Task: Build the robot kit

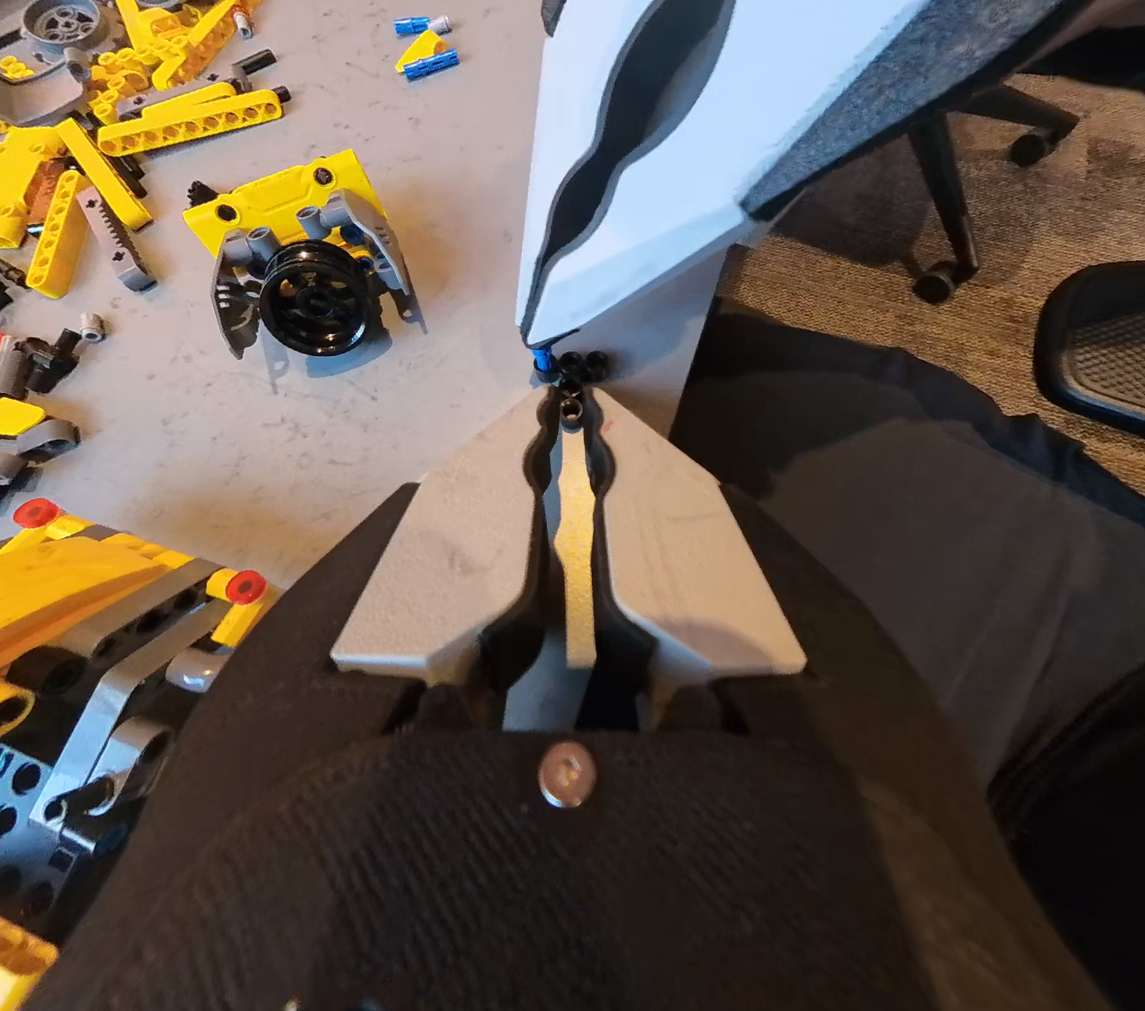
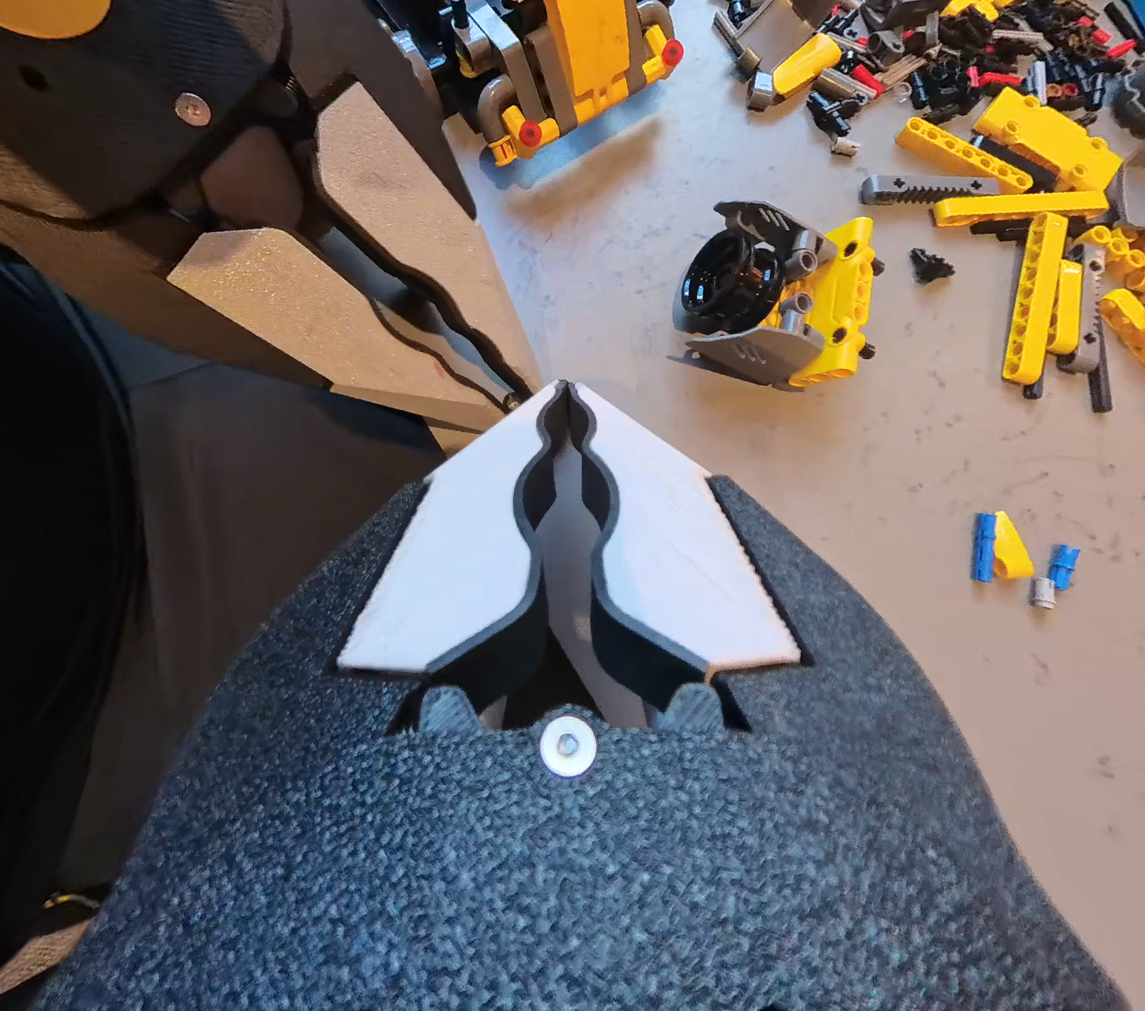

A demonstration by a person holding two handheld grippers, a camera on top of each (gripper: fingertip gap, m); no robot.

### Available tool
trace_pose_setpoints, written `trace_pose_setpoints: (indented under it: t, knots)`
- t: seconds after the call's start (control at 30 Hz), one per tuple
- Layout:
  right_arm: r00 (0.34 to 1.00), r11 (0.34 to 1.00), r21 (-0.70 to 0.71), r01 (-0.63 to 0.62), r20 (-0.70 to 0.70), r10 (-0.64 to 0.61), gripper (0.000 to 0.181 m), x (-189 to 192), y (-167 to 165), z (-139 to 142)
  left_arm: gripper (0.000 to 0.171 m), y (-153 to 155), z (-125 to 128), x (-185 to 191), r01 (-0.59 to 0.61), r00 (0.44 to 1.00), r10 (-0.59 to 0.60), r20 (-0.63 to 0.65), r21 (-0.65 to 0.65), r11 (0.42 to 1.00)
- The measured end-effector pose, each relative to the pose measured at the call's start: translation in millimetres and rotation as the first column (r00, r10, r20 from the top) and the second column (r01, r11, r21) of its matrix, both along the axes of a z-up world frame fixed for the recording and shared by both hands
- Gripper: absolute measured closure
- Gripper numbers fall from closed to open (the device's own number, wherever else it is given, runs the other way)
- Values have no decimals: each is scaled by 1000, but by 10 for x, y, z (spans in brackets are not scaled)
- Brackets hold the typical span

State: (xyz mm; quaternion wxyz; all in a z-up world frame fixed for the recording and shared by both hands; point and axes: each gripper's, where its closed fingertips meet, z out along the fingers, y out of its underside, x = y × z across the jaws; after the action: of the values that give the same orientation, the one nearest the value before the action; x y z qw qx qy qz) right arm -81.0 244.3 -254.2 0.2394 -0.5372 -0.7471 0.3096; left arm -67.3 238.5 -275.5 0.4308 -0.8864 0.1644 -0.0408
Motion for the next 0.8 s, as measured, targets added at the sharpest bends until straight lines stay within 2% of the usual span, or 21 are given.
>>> trace_pose_setpoints:
  t: [0.13, 0.33, 0.43, 0.5, 0.57, 0.73, 0.8]
  knots:
    - [1000, 999, -32, 3, -9, -3, 181, -8, -11, -4, 166, 3, 1, -5, -8, 1000, 8, 5, -1, 1000]
    - [993, 990, -117, 73, -83, -83, 181, 11, 34, 76, 166, 22, 4, -17, -31, 999, 31, 29, -8, 999]
    - [967, 960, -202, 194, -126, -222, 177, 81, 378, 201, 167, 49, 12, -50, -69, 995, 70, 65, -17, 997]
    - [930, 928, -156, 338, -95, -355, 173, 192, 845, 152, 166, 75, 18, -108, -112, 991, 113, 71, -11, 994]
    - [899, 900, -97, 425, -67, -432, 168, 286, 1214, 84, 166, 90, 18, -125, -128, 989, 129, 69, -12, 992]
    - [900, 899, -43, 436, -13, -436, 166, 221, 1483, -65, 166, 86, 24, -132, -138, 988, 138, 71, -5, 990]
    - [908, 908, -37, 418, 14, -418, 166, 159, 1490, -129, 153, 70, 26, -118, -131, 989, 131, 75, -2, 991]
